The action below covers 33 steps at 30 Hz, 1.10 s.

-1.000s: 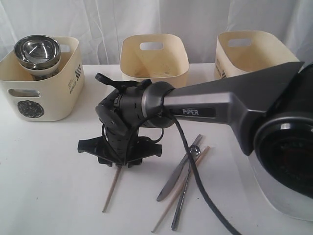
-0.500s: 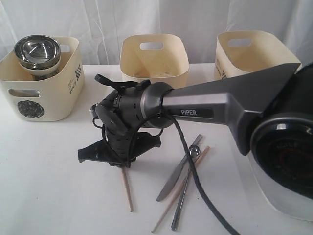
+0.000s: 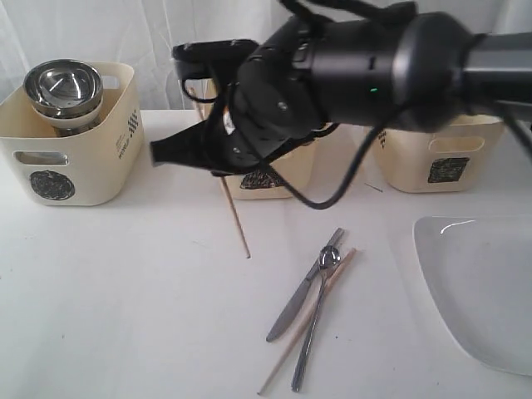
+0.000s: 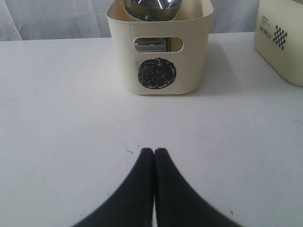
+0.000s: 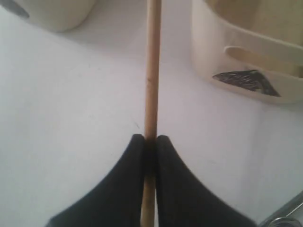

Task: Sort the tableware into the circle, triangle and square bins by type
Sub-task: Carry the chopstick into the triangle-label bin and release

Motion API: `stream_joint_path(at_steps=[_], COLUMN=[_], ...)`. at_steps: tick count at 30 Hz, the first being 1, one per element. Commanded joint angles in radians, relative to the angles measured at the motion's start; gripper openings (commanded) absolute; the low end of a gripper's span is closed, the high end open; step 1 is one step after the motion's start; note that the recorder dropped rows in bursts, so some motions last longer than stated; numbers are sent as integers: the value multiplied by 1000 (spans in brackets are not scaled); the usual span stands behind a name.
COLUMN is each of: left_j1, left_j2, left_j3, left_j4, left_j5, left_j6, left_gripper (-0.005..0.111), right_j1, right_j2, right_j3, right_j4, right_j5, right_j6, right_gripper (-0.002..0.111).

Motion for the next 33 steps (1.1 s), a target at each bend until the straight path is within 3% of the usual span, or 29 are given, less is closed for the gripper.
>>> stream_joint_path(at_steps=[1, 11, 25, 27, 31, 33], left_j1=[-2, -2, -2, -2, -2, -2], left_j2=[-4, -4, -4, -4, -4, -4], left_j3=[4, 4, 4, 4, 4, 4], left_j4=[-6, -6, -6, -6, -6, -6], left_j5=[0, 0, 0, 0, 0, 0], left_j6=[-6, -6, -6, -6, -6, -6], left_gripper=[0, 0, 0, 0, 0, 0], right_j1=[-87, -312, -387, -387, -387, -387], right_j2=[-111, -132, 149, 176, 202, 202], right_j3=[113, 148, -100, -129, -156, -156], right_j4=[-15, -6, -6, -10, -10, -10], right_j5=[-138, -582, -569, -569, -569, -569], right_j6=[71, 292, 296, 264, 214, 193], right_gripper=[0, 0, 1, 7, 30, 34])
